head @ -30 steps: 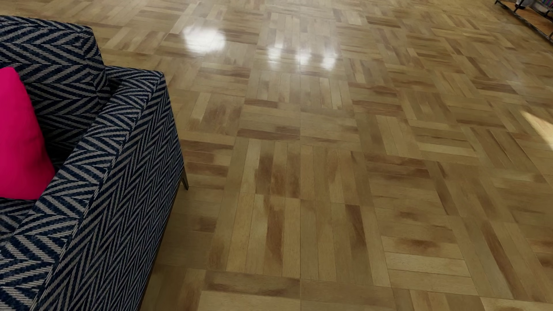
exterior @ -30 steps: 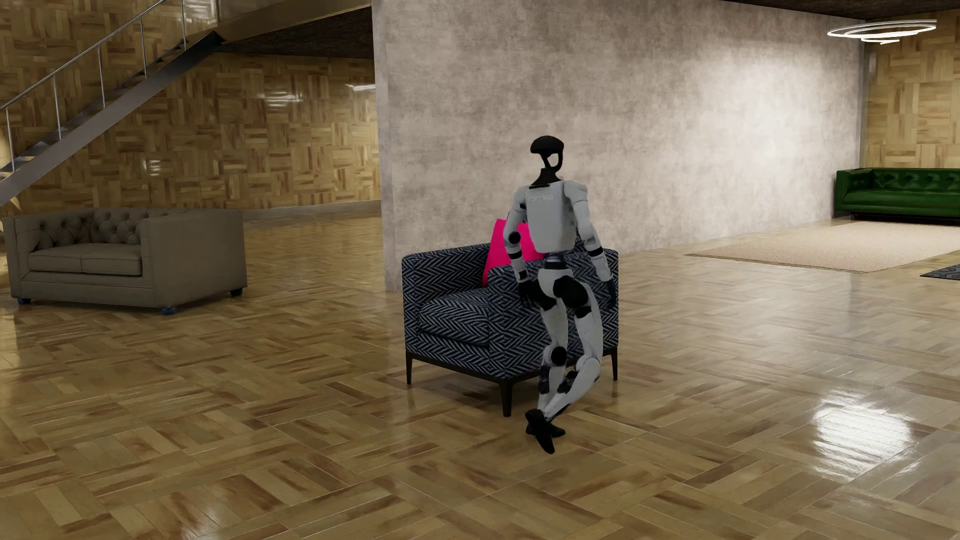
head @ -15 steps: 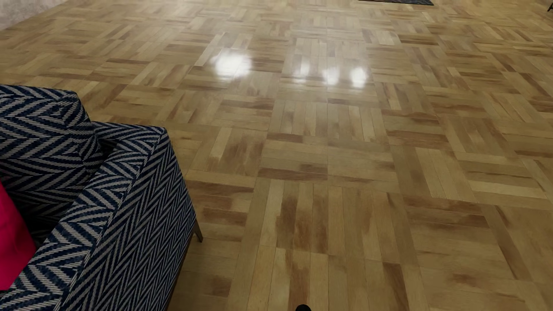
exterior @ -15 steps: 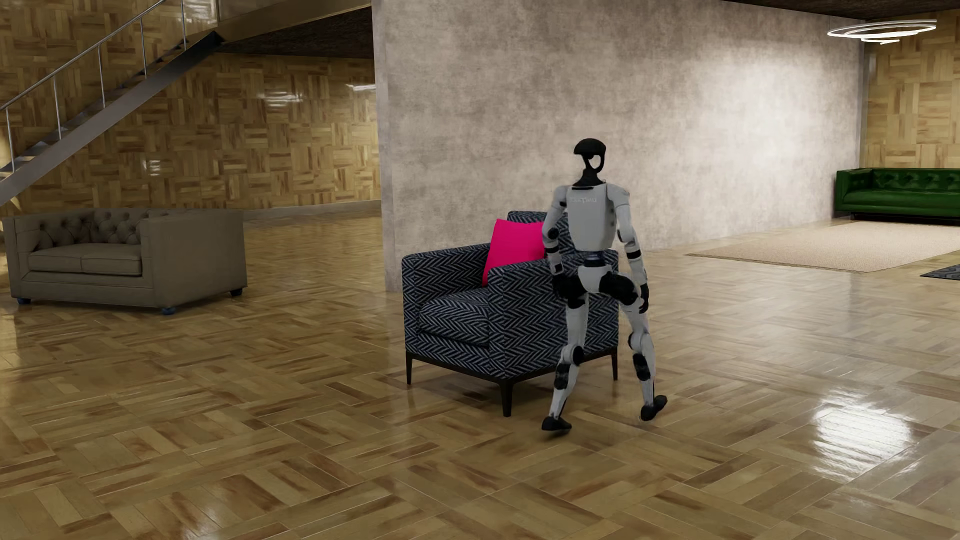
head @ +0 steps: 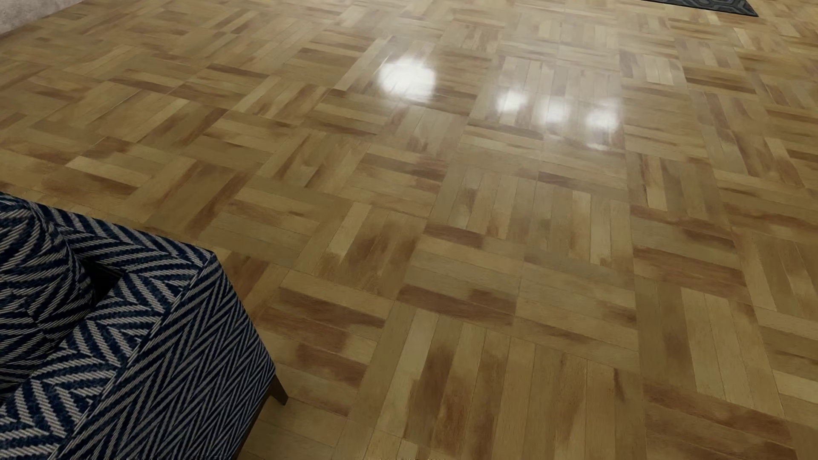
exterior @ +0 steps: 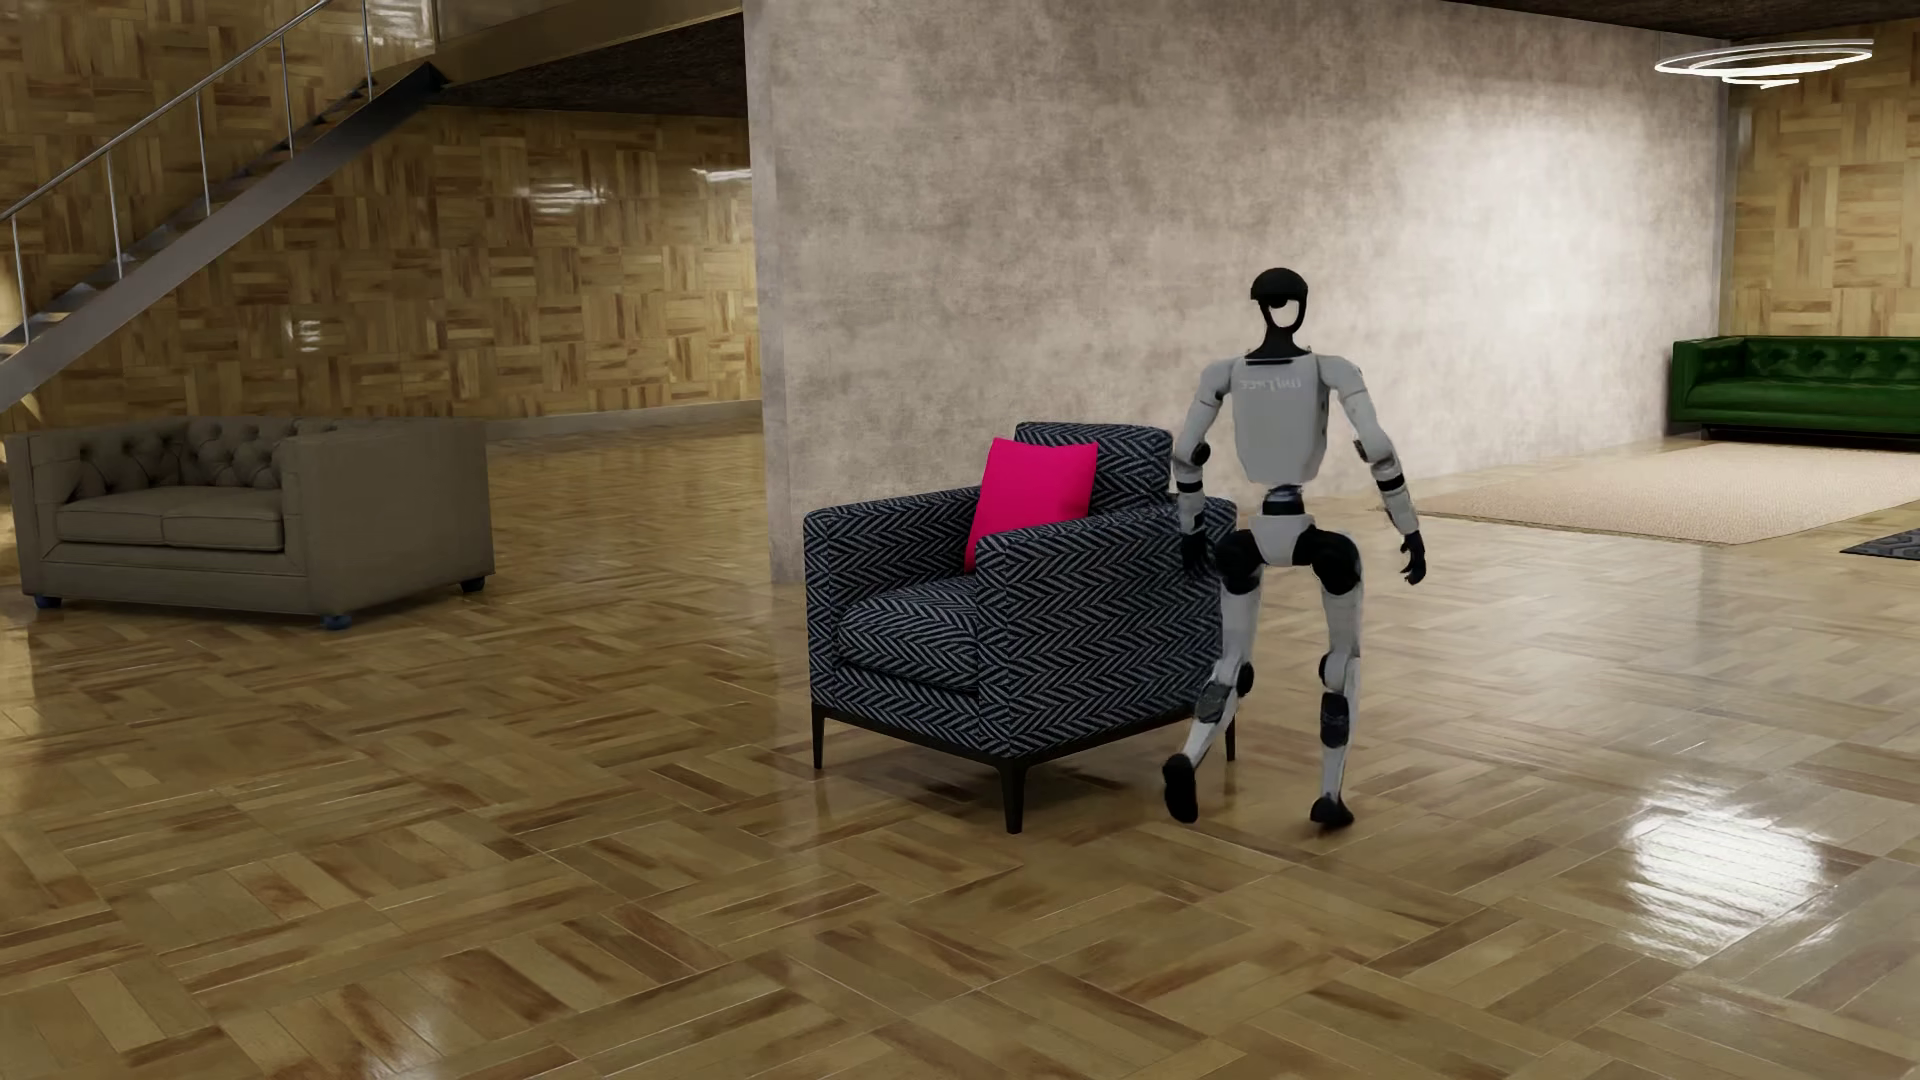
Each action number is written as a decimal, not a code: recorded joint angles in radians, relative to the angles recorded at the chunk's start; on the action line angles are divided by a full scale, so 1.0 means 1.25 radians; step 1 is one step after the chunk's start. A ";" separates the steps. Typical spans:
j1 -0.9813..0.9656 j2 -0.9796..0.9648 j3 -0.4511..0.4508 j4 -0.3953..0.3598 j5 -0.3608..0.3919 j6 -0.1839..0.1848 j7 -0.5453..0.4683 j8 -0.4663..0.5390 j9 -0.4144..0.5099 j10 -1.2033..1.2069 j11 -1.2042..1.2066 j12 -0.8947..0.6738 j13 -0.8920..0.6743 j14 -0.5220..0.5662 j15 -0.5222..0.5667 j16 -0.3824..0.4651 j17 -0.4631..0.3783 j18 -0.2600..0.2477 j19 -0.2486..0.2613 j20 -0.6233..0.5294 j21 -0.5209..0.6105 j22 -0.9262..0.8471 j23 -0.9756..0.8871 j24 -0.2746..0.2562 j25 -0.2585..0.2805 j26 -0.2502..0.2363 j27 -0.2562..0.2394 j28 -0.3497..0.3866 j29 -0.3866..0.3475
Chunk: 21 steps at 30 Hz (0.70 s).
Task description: Circle the armchair
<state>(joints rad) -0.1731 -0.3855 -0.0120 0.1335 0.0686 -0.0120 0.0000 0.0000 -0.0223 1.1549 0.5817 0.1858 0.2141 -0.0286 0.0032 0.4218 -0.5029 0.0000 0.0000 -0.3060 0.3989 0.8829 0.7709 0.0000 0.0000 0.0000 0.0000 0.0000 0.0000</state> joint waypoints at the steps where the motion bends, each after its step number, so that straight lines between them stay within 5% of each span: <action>1: -0.032 0.020 0.028 -0.010 0.000 -0.012 0.000 0.000 0.016 0.012 -0.008 -0.026 -0.029 -0.096 -0.010 0.009 -0.016 0.000 0.000 0.017 -0.013 -0.028 0.003 0.000 0.000 0.000 0.000 0.000 0.000; 3: -0.088 0.051 0.069 -0.027 -0.009 -0.034 0.000 0.000 0.036 -0.058 -0.028 -0.064 -0.080 -0.168 -0.031 0.027 -0.039 0.000 0.000 0.034 -0.043 -0.074 0.013 0.000 0.000 0.000 0.000 0.000 0.000; 8: -0.108 0.111 0.100 -0.080 -0.020 -0.051 0.000 0.000 0.035 -0.410 -0.073 -0.076 -0.130 -0.101 -0.079 0.040 -0.058 0.000 0.000 0.011 -0.073 -0.095 -0.036 0.000 0.000 0.000 0.000 0.000 0.000; 12: -0.036 0.112 0.098 -0.057 -0.002 -0.013 0.000 0.000 -0.015 -0.508 -0.067 -0.018 -0.114 -0.091 -0.118 0.003 -0.044 0.000 0.000 0.009 -0.040 0.001 -0.064 0.000 0.000 0.000 0.000 0.000 0.000; 15: 0.015 0.137 0.022 -0.044 0.007 0.027 0.000 0.000 -0.040 -0.567 -0.081 0.010 -0.075 -0.116 -0.148 -0.021 -0.024 0.000 0.000 -0.051 -0.027 0.114 -0.019 0.000 0.000 0.000 0.000 0.000 0.000; 21: 0.019 0.200 -0.015 -0.045 0.001 0.039 0.000 0.000 -0.061 -0.563 -0.111 0.013 0.031 -0.111 -0.220 -0.028 0.072 0.000 0.000 -0.069 0.073 0.127 0.217 0.000 0.000 0.000 0.000 0.000 0.000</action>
<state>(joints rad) -0.1491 -0.1352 -0.0311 0.0773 0.0694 0.0362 0.0000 0.0000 -0.0981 0.4508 0.4424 0.2023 0.2531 -0.1671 -0.2716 0.3868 -0.4132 0.0000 0.0000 -0.3927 0.4905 1.0418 1.0418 0.0000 0.0000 0.0000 0.0000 0.0000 0.0000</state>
